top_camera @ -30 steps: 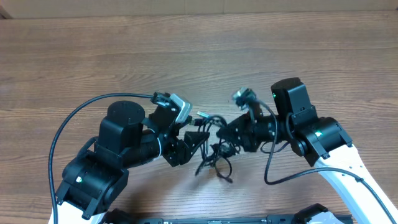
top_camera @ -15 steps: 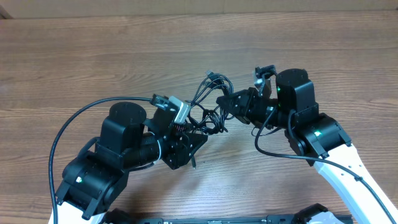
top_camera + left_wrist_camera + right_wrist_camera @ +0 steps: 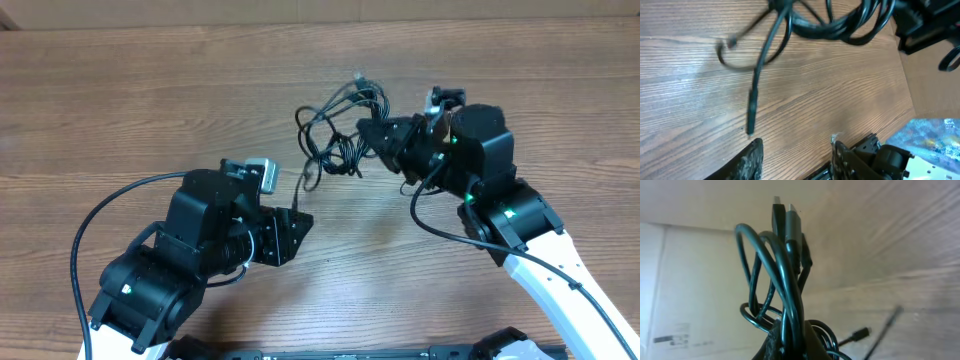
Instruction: Untangle cables
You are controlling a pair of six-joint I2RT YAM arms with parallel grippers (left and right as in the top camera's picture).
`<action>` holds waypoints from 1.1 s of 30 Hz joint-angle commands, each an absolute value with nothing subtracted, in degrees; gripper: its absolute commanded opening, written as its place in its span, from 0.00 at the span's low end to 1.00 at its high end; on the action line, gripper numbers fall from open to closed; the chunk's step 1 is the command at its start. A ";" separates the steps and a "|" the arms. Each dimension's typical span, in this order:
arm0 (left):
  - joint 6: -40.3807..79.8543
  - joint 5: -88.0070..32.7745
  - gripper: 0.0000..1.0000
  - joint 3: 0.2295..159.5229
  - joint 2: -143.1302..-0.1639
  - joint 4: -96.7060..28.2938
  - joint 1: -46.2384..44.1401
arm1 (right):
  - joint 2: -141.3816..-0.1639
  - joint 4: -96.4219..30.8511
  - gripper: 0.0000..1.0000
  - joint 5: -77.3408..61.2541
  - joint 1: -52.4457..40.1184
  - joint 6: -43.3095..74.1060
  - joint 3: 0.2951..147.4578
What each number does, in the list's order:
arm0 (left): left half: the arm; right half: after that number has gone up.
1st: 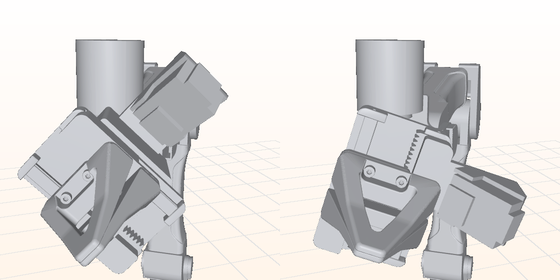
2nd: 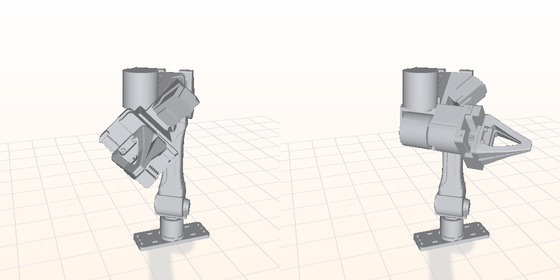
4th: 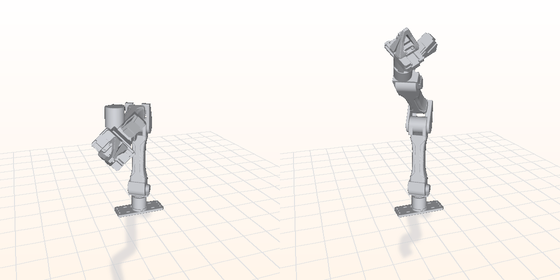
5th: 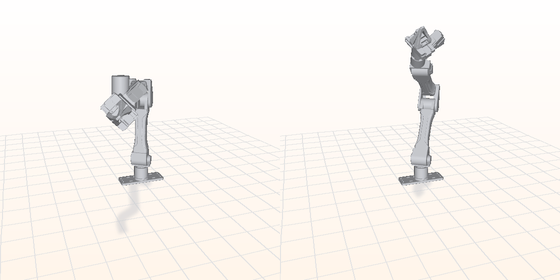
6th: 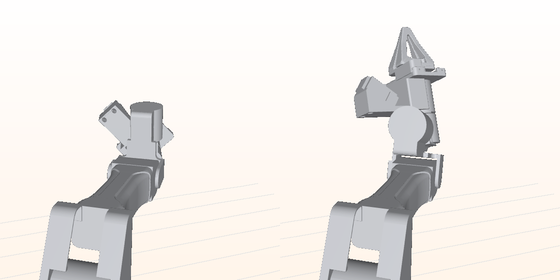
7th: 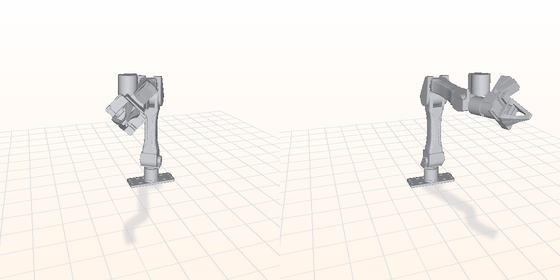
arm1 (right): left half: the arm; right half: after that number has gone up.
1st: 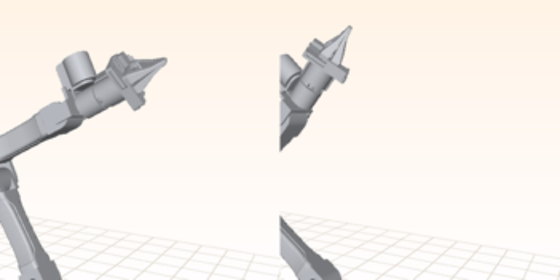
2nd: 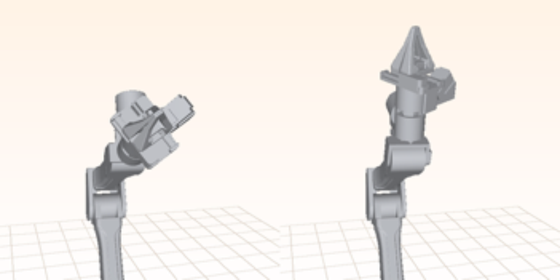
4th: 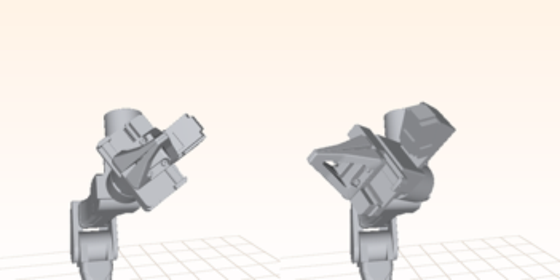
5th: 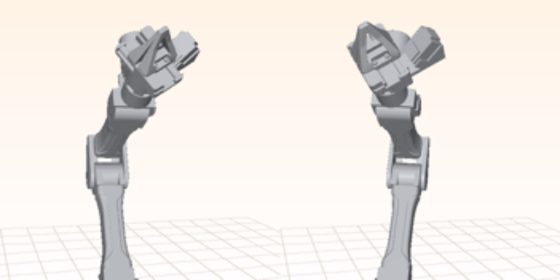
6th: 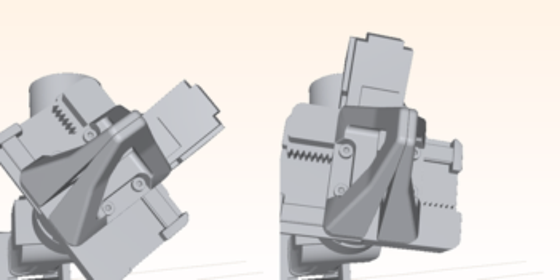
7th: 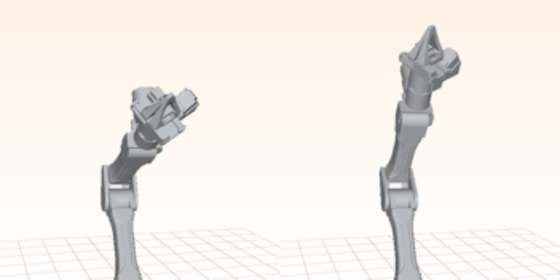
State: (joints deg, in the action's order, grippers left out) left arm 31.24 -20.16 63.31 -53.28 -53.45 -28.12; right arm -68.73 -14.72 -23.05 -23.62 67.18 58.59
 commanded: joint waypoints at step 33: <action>13.72 -14.96 0.04 64.34 -60.20 -45.54 -28.18 | -68.27 -3.53 0.04 -29.89 -23.38 86.43 59.22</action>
State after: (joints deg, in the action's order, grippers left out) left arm 14.06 -13.34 63.37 -60.12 -44.60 -28.12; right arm -68.79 -3.55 -34.24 -23.62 88.14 58.57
